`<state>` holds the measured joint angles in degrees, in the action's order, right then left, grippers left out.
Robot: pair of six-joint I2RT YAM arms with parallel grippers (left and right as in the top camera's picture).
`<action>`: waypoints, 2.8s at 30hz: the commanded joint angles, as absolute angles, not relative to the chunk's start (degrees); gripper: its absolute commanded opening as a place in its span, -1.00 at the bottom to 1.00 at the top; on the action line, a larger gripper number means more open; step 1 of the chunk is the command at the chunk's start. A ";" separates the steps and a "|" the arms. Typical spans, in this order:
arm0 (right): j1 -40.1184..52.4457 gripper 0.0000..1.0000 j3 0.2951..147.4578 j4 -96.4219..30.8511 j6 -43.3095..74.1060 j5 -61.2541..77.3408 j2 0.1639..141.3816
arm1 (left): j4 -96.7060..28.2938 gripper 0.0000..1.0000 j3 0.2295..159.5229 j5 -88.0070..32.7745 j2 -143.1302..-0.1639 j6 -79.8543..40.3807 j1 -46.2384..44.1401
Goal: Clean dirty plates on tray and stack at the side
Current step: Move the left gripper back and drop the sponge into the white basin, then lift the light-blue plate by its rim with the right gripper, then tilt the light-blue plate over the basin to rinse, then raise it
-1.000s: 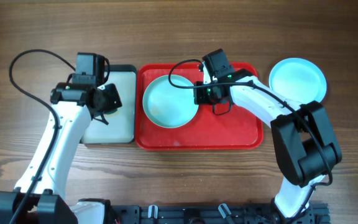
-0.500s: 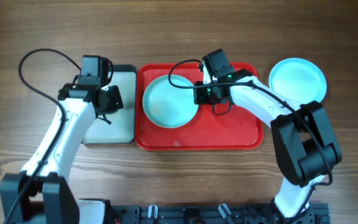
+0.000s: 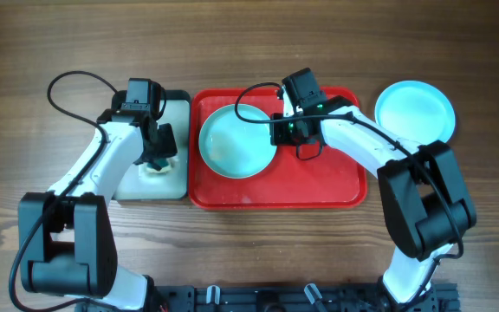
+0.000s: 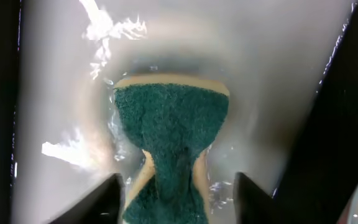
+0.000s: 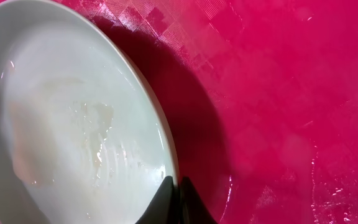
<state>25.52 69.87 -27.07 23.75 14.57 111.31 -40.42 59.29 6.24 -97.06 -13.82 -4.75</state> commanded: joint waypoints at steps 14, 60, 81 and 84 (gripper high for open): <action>25.87 -0.91 69.69 -27.03 22.68 12.43 111.33 | -38.89 0.99 63.68 6.96 -79.88 -26.65 4.80; 29.21 -0.91 78.98 -31.68 20.97 -4.32 97.95 | -39.64 1.00 63.66 6.74 -77.60 -26.85 12.08; 49.82 -0.91 78.89 -9.23 5.28 -34.92 104.60 | -39.64 1.00 63.66 6.72 -77.60 -26.85 12.08; 52.14 -0.91 78.89 -3.62 -3.55 -39.46 106.48 | -39.64 1.00 63.66 6.74 -77.60 -26.85 12.08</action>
<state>50.06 78.52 -7.44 7.18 -31.07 104.49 -39.66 62.76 6.20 -77.73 -26.11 11.75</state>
